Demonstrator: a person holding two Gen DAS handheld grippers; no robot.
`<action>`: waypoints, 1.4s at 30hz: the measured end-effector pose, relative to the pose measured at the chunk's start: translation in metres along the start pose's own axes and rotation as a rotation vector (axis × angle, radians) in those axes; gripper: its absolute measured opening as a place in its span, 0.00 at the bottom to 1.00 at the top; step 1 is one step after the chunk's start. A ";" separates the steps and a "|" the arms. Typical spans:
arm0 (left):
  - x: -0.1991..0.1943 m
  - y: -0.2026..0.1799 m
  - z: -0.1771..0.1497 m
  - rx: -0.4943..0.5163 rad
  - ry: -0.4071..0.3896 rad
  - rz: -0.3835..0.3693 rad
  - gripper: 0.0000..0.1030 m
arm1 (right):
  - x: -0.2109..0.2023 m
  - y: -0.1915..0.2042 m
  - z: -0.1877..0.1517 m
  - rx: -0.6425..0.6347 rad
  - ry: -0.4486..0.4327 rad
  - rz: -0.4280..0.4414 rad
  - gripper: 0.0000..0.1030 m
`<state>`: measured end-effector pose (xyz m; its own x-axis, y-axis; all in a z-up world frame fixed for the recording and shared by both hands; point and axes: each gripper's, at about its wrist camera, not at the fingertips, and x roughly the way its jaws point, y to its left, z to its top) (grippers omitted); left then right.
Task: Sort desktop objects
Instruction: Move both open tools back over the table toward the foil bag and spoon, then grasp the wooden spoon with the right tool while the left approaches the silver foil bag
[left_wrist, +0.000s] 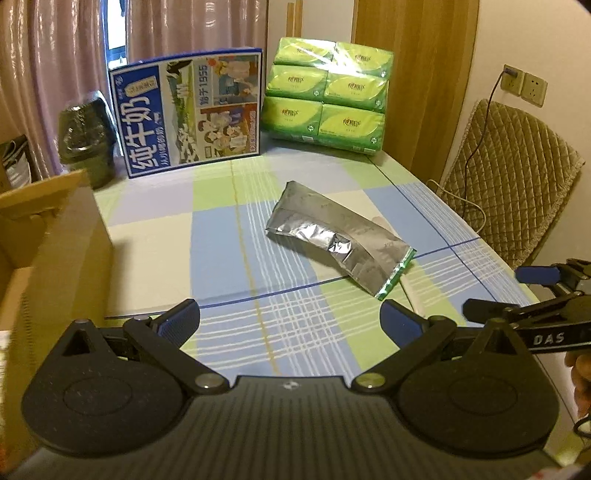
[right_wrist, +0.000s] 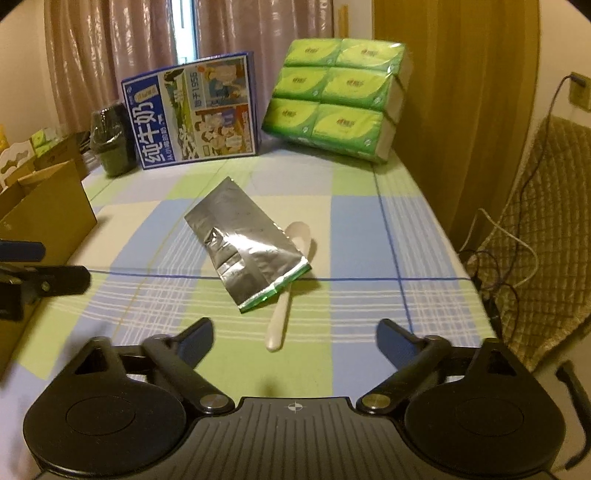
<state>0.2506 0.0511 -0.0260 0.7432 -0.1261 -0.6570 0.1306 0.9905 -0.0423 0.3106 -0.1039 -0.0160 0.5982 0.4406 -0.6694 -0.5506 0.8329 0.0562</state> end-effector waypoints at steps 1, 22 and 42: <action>0.007 0.000 0.000 -0.001 0.000 0.000 0.99 | 0.006 0.000 0.001 -0.001 0.004 -0.005 0.82; 0.062 0.014 -0.002 -0.019 0.031 0.004 0.99 | 0.093 -0.008 0.011 0.017 0.068 0.018 0.29; 0.067 0.013 -0.004 -0.031 0.045 -0.009 0.99 | 0.097 -0.027 0.019 0.035 0.053 -0.054 0.05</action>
<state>0.2999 0.0559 -0.0732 0.7116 -0.1330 -0.6899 0.1163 0.9907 -0.0710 0.3944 -0.0775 -0.0683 0.5944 0.3773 -0.7101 -0.4970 0.8666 0.0445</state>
